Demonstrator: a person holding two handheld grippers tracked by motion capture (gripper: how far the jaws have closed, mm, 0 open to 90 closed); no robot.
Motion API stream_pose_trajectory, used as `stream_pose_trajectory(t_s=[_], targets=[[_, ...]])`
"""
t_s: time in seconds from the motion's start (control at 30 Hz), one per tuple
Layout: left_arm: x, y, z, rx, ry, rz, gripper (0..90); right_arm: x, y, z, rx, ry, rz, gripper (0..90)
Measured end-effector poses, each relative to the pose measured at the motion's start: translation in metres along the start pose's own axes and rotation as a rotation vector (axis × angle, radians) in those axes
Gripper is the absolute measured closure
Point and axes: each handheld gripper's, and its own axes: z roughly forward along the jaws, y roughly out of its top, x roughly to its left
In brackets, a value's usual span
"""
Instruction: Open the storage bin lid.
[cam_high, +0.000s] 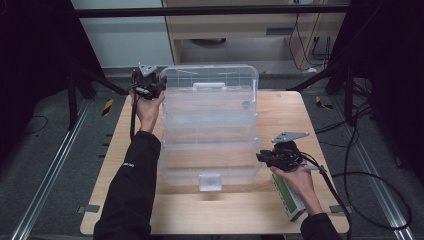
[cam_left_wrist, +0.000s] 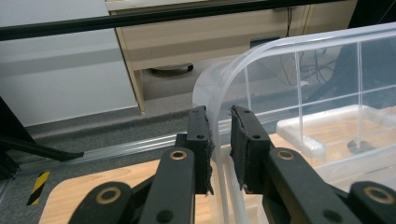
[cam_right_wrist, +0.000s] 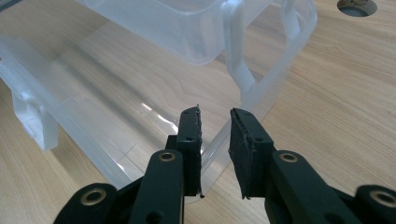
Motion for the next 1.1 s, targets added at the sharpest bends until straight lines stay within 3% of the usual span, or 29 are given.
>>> stream_pose_trajectory(t_s=[0.23,0.27,0.3,0.33,0.57,0.67,0.77,0.97,1.1], targets=[[0.001,-0.001,0.009,0.009,0.004,-0.002,77.5,0.001,0.001,0.000,0.004,-0.004,-0.005,74.0],[0.001,0.000,0.012,0.003,-0.017,0.011,77.4,0.001,0.001,0.000,0.003,-0.005,-0.006,74.1],[0.001,0.001,0.011,0.026,0.008,0.008,77.3,0.001,0.001,0.000,0.004,-0.006,-0.007,74.1],[0.002,0.001,0.013,0.036,0.007,0.009,77.2,0.001,0.001,0.000,0.003,-0.006,-0.007,74.1],[0.006,0.000,0.016,0.045,-0.011,0.015,76.1,0.001,0.001,0.000,0.003,-0.006,-0.008,74.1],[0.009,-0.002,0.016,0.060,-0.029,0.013,71.2,0.002,0.001,0.000,0.010,-0.012,-0.009,74.2],[0.016,-0.006,0.007,0.029,-0.059,-0.042,68.9,0.002,0.003,0.000,0.023,-0.011,-0.011,74.2],[0.027,-0.010,-0.028,-0.001,-0.076,-0.046,64.5,-0.002,0.004,0.000,0.033,0.019,0.023,73.6],[0.030,-0.017,-0.064,-0.010,-0.089,-0.023,59.3,-0.001,0.003,0.000,0.029,0.015,0.029,73.7]])
